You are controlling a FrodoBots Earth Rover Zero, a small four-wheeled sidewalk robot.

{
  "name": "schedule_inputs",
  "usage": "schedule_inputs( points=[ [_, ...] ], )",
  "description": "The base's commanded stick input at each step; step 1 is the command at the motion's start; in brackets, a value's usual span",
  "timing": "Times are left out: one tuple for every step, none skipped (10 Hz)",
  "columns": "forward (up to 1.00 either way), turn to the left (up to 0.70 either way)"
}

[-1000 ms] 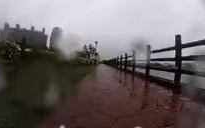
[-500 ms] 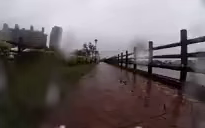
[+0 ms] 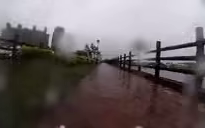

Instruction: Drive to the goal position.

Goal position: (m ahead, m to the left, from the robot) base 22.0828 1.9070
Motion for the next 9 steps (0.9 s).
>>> schedule_inputs(
  points=[
    [0.76, -0.3],
    [0.3, -0.12],
    [0.0, 0.0],
    [0.0, 0.0],
    [0.0, 0.0],
    [0.0, 0.0],
    [0.0, 0.0],
    [0.0, 0.0],
    [1.0, 0.0]
  ],
)
